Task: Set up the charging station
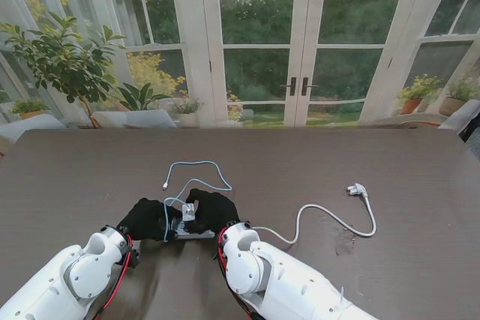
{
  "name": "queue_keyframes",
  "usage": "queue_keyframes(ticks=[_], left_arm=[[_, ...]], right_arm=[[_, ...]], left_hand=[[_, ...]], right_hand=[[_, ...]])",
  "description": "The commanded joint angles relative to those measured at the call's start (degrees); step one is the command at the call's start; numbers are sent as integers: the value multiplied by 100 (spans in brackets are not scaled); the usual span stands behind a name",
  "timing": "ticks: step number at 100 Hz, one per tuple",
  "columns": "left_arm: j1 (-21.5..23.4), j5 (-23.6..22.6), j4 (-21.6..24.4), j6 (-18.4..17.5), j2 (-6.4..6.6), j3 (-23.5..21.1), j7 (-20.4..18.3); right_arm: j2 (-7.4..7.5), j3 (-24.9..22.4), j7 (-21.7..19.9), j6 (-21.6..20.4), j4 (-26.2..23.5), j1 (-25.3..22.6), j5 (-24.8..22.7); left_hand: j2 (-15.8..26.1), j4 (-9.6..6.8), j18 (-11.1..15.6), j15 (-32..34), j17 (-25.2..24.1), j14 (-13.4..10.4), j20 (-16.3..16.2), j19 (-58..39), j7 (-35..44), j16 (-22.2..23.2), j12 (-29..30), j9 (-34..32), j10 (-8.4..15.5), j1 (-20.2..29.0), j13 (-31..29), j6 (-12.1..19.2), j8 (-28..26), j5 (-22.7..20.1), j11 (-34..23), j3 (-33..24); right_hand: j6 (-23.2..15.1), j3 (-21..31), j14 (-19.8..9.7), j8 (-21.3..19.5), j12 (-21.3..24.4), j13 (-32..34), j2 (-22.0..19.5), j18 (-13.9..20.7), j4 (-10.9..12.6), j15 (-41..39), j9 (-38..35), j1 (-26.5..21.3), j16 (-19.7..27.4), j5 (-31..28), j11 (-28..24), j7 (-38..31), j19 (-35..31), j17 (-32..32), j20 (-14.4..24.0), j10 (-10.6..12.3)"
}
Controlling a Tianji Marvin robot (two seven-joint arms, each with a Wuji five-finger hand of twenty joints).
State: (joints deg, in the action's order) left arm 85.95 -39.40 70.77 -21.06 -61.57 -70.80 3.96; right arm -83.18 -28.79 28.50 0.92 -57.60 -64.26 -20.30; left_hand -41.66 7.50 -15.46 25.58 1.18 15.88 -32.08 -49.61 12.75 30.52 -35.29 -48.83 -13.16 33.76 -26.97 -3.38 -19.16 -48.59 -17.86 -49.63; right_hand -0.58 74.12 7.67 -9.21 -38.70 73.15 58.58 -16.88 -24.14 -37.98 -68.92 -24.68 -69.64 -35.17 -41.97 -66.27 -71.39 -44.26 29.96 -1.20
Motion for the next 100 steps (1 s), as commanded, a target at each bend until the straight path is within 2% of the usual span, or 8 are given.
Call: queue_keyframes(ticks=[1, 39, 61, 80, 87, 100], left_arm=[[68, -34, -100, 8, 5, 19, -168], [85, -46, -76, 25, 10, -2, -191], [76, -33, -88, 13, 7, -1, -186], [73, -21, -99, 4, 6, 0, -184], [70, -22, -103, -4, 7, 0, -186], [68, -22, -110, -14, 5, -5, -175]], right_arm=[[26, 15, -116, -6, 74, -93, -14], [86, -1, -171, -61, 114, -118, -49], [43, 112, -162, -142, 234, -9, -147], [-45, 221, 21, -239, 438, 90, -294], [-55, 276, 52, -262, 511, 144, -388], [-117, 306, 146, -249, 629, 183, -407]], left_hand=[[354, 115, 64, 217, -13, 122, 39, -195, 281, 27, -74, -256, -48, 26, -158, -85, -48, -469, -98, -134], [384, 112, 65, 215, -17, 118, 46, -187, 295, 26, -78, -282, -50, 34, -162, -104, -42, -492, -97, -107], [404, 114, 73, 219, -8, 100, 42, -195, 297, 27, -82, -294, -45, 11, -173, -91, -39, -494, -99, -91], [424, 116, 78, 226, -2, 102, 40, -201, 300, 30, -96, -320, -47, -6, -190, -80, -37, -500, -118, -72], [439, 119, 86, 226, 2, 109, 38, -208, 296, 30, -114, -326, -32, -27, -191, -98, -34, -495, -137, -54], [451, 118, 87, 229, 9, 107, 37, -217, 290, 31, -135, -325, -49, -21, -195, -92, -28, -488, -151, -41]], right_hand=[[-1183, 944, 0, -372, -1, 1, -361, -140, 215, 81, 53, -499, 3495, -1188, 62, -1862, 323, 102, -133, 103], [-1113, 945, -10, -371, -22, -100, -378, -97, 211, 151, 248, -496, 3504, -1178, 24, -1870, 345, 225, -139, 79], [-1149, 932, -51, -370, -5, -82, -351, -32, 207, 139, 239, -498, 3504, -1198, 2, -1867, 293, 210, -129, 106], [-1308, 1022, -152, -82, 196, 139, 207, 273, 95, 31, -195, -567, 3489, -1725, 222, -1641, 218, -126, -256, 155], [-1447, 1056, -244, 49, 212, 169, 413, 481, 36, -177, -388, -549, 3420, -1927, 331, -1568, 143, -323, -322, 208], [-1461, 1112, -224, 224, 197, 183, 757, 642, -32, -653, -661, -645, 3341, -2244, 445, -1471, -36, -632, -364, 148]])
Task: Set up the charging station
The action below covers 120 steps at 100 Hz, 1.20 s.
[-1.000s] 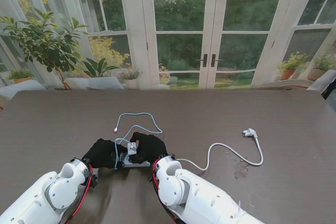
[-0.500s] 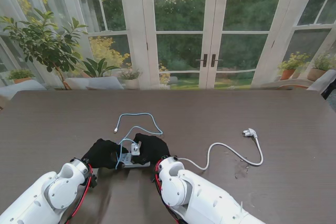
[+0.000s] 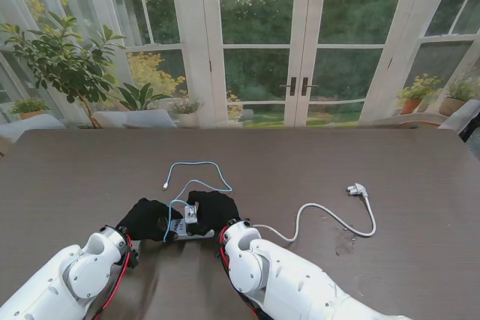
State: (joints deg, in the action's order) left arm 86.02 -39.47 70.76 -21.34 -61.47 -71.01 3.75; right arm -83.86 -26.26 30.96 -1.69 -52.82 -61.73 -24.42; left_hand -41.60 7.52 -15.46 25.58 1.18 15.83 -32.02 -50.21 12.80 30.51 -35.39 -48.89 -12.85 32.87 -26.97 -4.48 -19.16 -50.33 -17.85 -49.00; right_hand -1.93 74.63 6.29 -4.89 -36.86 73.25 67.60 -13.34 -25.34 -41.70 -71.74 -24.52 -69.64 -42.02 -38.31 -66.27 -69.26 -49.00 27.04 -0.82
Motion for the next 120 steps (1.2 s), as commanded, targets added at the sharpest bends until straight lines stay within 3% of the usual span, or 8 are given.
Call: queue_keyframes(ticks=[1, 61, 94, 120], left_arm=[[61, -14, -110, 13, -4, 16, -155], [37, -14, -142, -52, -5, 6, -140], [60, 4, -126, -46, -5, -12, -153], [68, 14, -125, -69, -4, -30, -163]], right_arm=[[-54, 55, -90, 13, 158, -67, 1], [-64, 155, -297, 226, 110, 23, -9], [35, 226, -491, 300, -76, 60, -142], [-56, 245, -475, 337, 56, 98, -56]], left_hand=[[445, 116, 87, 229, 9, 113, 31, -157, 288, 32, -127, -319, -77, 67, -194, 17, -29, -323, -152, -103], [539, 114, 92, 227, 12, 108, 34, -172, 279, 32, -154, -340, -75, 26, -196, 0, -19, -314, -141, -23], [548, 110, 101, 230, 21, 112, 34, -184, 281, 33, -162, -350, -79, 26, -208, -11, -17, -317, -141, -1], [561, 109, 106, 237, 31, 104, 34, -199, 284, 35, -167, -364, -75, 23, -215, -2, -15, -327, -146, 8]], right_hand=[[-1329, 1065, -93, -204, 8, 175, -121, 301, 83, -310, -395, -667, 3339, -1578, 82, -1466, -262, -179, -73, 105], [-1302, 1123, -123, -250, -140, 185, 144, 458, 28, -942, -635, -750, 3266, -1835, 136, -1351, -391, -532, -58, 1], [-1340, 1087, -105, -341, -232, 166, -76, 369, 79, -778, -497, -613, 3395, -1610, 188, -1371, -324, -327, -27, 73], [-1407, 1128, -153, -302, -272, 183, 103, 554, 40, -1042, -569, -803, 3281, -1793, 83, -1406, -435, -492, 26, 60]])
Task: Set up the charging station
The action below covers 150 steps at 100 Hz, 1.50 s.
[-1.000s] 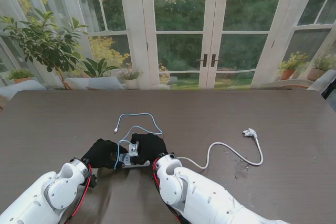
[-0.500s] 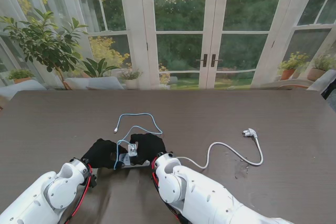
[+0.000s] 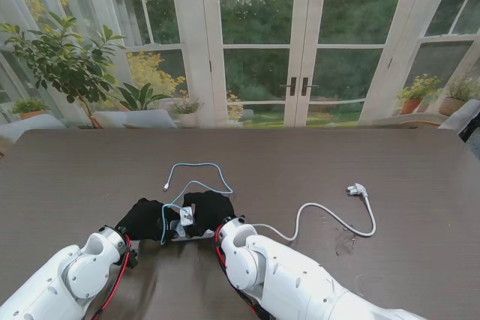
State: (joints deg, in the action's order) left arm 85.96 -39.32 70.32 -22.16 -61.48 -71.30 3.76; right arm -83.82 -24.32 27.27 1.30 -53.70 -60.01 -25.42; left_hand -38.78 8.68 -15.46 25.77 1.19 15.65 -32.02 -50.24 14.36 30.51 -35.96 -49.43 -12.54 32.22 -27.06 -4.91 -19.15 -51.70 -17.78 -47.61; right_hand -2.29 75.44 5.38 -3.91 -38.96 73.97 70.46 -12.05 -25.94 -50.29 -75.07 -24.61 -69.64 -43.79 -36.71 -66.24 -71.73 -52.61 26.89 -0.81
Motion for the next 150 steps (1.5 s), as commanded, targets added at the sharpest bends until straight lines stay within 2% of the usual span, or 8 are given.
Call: queue_keyframes(ticks=[1, 27, 50, 71, 98, 123, 150], left_arm=[[76, 0, -80, 13, -3, -4, -167], [122, -5, -33, 27, 7, -46, -218], [116, -15, -34, 7, 12, -51, -233], [143, -22, -2, 19, 15, -68, -249], [147, -4, 1, 36, 11, -56, -251], [132, -8, -14, 26, 7, -40, -221], [122, -3, -13, 29, 6, -24, -219]], right_arm=[[-68, 48, -96, 39, 156, -75, 51], [-118, -86, -280, 92, 166, -90, 474], [-112, -118, -325, 22, 230, -66, 541], [-196, -104, -253, -152, 500, -43, 602], [-290, -43, -85, -246, 699, -19, 536], [-255, 60, -16, -143, 660, -38, 290], [-324, 128, 79, -61, 776, -28, 222]], left_hand=[[276, -7, 106, 218, 29, 126, 34, -196, 130, 35, -110, -313, -109, 85, -207, 42, -16, -193, -155, -130], [264, -7, 101, 216, 22, 117, 42, -196, 133, 32, -111, -326, -100, 87, -199, 12, -15, -204, -155, -128], [269, -6, 104, 221, 26, 115, 45, -203, 132, 32, -111, -325, -108, 83, -206, 0, -15, -198, -152, -129], [268, -5, 107, 229, 34, 116, 46, -212, 137, 33, -115, -348, -103, 80, -223, -7, -15, -217, -158, -124], [277, -4, 121, 238, 44, 98, 47, -229, 140, 34, -119, -368, -90, 75, -239, -9, -13, -228, -163, -113], [278, -4, 123, 238, 44, 92, 52, -236, 147, 30, -119, -374, -97, 68, -250, -34, -12, -243, -163, -109], [273, -4, 122, 238, 50, 100, 55, -247, 158, 30, -119, -397, -92, 65, -251, -52, -14, -262, -165, -105]], right_hand=[[-1371, 1047, -62, -400, -62, 111, -183, 425, 100, -184, -236, -794, 3281, -1616, -77, -1409, -188, -130, 41, 59], [-1351, 1102, 29, -410, -90, 97, -6, 388, 84, -304, -295, -918, 3298, -1762, -103, -1378, -175, -183, 28, 23], [-1342, 1100, 33, -416, -100, 89, 16, 394, 79, -316, -306, -940, 3350, -1803, -84, -1343, -165, -179, 30, 13], [-1314, 1136, 75, -409, -113, 81, 116, 413, 70, -372, -335, -1001, 3378, -1889, -85, -1311, -166, -186, 37, 24], [-1382, 1142, 72, -428, -125, 82, 107, 445, 64, -378, -327, -992, 3414, -1890, -75, -1302, -163, -195, 40, 54], [-1383, 1169, 42, -422, -157, 82, 148, 462, 47, -468, -340, -985, 3391, -1915, -93, -1306, -196, -242, 56, 78], [-1445, 1188, 28, -441, -159, 82, 166, 471, 33, -497, -349, -974, 3394, -1912, -91, -1303, -203, -259, 58, 89]])
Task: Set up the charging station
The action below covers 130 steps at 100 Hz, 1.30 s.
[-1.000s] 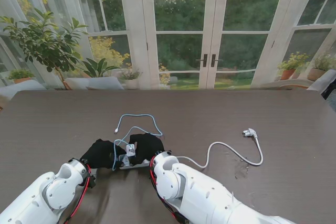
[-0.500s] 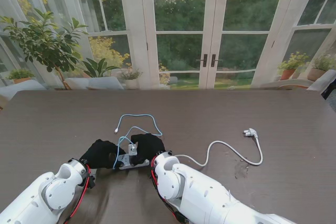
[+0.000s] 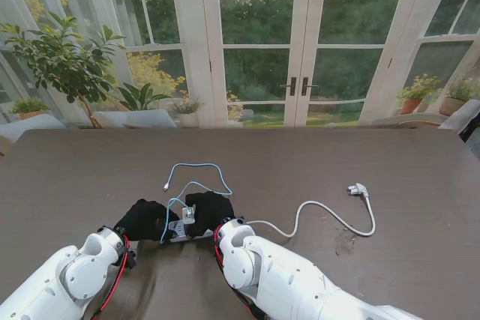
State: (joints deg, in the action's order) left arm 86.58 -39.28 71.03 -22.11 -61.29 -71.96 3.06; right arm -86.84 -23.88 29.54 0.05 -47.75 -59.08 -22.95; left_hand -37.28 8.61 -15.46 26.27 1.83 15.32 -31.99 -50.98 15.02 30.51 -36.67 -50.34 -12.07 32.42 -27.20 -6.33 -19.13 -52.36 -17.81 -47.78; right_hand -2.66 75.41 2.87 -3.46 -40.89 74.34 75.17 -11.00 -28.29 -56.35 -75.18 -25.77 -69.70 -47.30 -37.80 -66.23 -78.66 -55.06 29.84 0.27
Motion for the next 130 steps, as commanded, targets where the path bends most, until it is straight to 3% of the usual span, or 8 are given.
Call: queue_keyframes(ticks=[1, 74, 88, 101, 106, 109, 112, 130], left_arm=[[60, -6, -82, 24, -13, 43, -151], [76, -31, -52, 14, -2, 6, -186], [93, -34, -31, 25, 4, -8, -221], [85, -34, -37, 12, 4, -3, -220], [81, -31, -42, 6, 4, -4, -219], [79, -30, -44, 3, 4, -5, -219], [78, -32, -45, 1, 4, -7, -220], [71, -29, -54, -4, 5, 0, -223]], right_arm=[[-21, 88, -154, 69, 182, -119, -27], [-14, 295, -219, 699, 192, -110, -348], [139, 377, -342, 993, -53, -101, -636], [175, 417, -381, 1145, -111, -88, -741], [218, 420, -435, 1190, -186, -89, -776], [233, 408, -440, 1186, -212, -99, -780], [240, 398, -433, 1180, -224, -107, -779], [315, 374, -500, 1175, -351, -117, -813]], left_hand=[[127, 3, 124, 188, -12, 127, 52, -174, 90, 30, -48, -307, -138, 47, -238, 92, -16, -193, -163, -90], [144, 1, 144, 238, -2, 103, 40, -227, 106, 53, -80, -347, -139, 46, -266, 14, -25, -230, -191, -75], [141, 2, 144, 253, -4, 115, 35, -237, 82, 61, -82, -357, -134, 35, -270, -135, 0, -245, -196, -71], [146, 5, 149, 260, 3, 107, 32, -244, 61, 62, -83, -370, -119, 19, -291, -163, 30, -259, -202, -58], [141, 3, 148, 255, 2, 113, 33, -244, 62, 60, -83, -377, -129, 27, -279, -171, 36, -270, -204, -65], [144, 4, 148, 257, 2, 112, 33, -244, 60, 61, -82, -373, -128, 25, -283, -167, 40, -268, -202, -64], [142, 5, 148, 259, 2, 110, 33, -244, 60, 61, -82, -383, -126, 19, -285, -166, 43, -272, -205, -60], [125, 4, 144, 269, 13, 116, 31, -251, 66, 65, -87, -418, -122, 30, -311, -193, 61, -290, -218, -72]], right_hand=[[-1409, 1191, 278, -486, 34, 45, -305, 366, 268, 109, -338, -858, 3400, -1561, 18, -1305, 491, -14, -237, -18], [-1543, 1200, 134, -527, 26, 58, -339, 435, 256, 61, -347, -607, 3357, -1448, 19, -1303, 472, -42, -234, 72], [-1596, 1013, 4, -599, 38, 60, -664, 545, 257, 567, -73, -231, 3440, -914, 125, -1342, 567, 182, -232, 162], [-1314, 724, -7, -788, 43, 47, -489, 518, 159, 1160, 388, 26, 3596, -280, 150, -1214, 662, 382, -219, 98], [-953, 584, -21, -1060, 242, 34, -634, 528, 393, 1653, 775, 366, 3611, -29, 33, -698, 705, 489, -190, 76], [-711, 545, 12, -1300, 381, -74, -816, 500, 956, 1906, 1004, 575, 3590, 117, -52, -293, 722, 564, -173, 29], [-485, 485, 66, -2046, 479, -217, -946, 458, 1502, 2093, 1246, 761, 3561, 284, -78, 165, 738, 641, -153, -28], [-133, 88, 379, -2037, 686, -1055, -1011, 86, 1565, 2436, 2368, 1199, 3654, 1373, -255, 796, 700, 1317, -7, -112]])
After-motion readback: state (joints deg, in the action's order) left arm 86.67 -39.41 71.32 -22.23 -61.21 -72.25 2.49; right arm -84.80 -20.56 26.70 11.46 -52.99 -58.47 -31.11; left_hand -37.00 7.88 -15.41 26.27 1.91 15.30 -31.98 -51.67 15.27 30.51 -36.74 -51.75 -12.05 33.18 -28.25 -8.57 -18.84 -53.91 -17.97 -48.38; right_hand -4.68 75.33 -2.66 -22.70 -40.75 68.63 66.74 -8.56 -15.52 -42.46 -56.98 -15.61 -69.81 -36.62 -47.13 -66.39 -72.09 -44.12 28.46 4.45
